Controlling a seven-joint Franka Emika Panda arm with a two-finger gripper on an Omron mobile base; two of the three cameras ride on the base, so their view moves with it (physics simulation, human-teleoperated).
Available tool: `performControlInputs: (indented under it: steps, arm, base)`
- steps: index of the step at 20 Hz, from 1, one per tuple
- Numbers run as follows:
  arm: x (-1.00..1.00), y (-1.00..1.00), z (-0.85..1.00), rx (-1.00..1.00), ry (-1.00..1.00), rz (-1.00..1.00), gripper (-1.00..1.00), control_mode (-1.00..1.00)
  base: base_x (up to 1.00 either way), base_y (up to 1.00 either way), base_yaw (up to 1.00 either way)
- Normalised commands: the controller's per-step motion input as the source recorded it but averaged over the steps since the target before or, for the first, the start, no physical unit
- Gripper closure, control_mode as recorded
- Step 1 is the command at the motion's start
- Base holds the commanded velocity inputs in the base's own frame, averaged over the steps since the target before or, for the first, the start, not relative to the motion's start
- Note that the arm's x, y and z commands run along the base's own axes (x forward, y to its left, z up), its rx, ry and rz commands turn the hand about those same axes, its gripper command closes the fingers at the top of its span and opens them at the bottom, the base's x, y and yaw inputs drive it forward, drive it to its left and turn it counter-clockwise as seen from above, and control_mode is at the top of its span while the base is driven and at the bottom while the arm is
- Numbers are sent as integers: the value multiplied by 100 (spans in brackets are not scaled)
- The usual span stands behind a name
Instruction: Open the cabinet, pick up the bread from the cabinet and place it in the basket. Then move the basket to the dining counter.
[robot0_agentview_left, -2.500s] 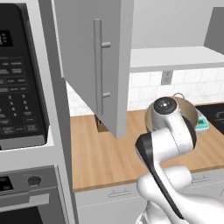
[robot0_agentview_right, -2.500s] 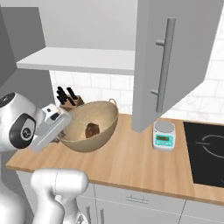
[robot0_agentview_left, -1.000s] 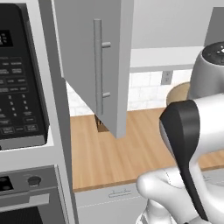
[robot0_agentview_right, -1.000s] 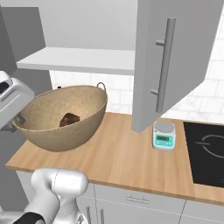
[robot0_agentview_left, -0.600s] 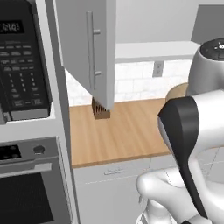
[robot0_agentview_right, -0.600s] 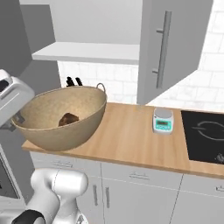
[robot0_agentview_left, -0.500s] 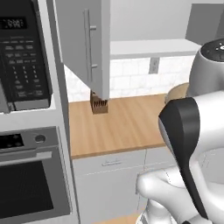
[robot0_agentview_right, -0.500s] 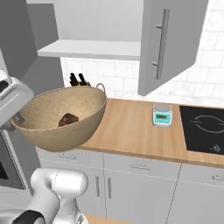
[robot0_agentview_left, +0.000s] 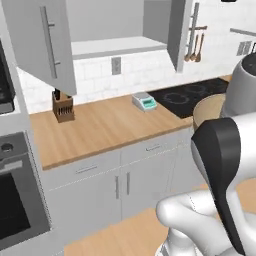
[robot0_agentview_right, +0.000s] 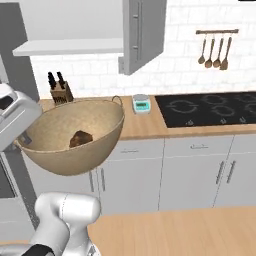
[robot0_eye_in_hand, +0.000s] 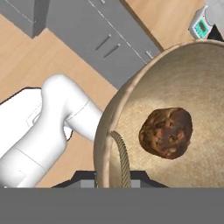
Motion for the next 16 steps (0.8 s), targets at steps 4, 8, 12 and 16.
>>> performControlInputs:
  steps: [4, 8, 12, 16]
  arm:
    - [0, 0, 0, 0, 0, 0, 100, 100]
    - [0, 0, 0, 0, 0, 0, 100, 100]
    - [0, 0, 0, 0, 0, 0, 100, 100]
    - [0, 0, 0, 0, 0, 0, 100, 100]
  base:
    - [-56, 0, -60]
    - [-49, 0, -59]
    - [-39, 0, -59]
    - [-38, 0, -61]
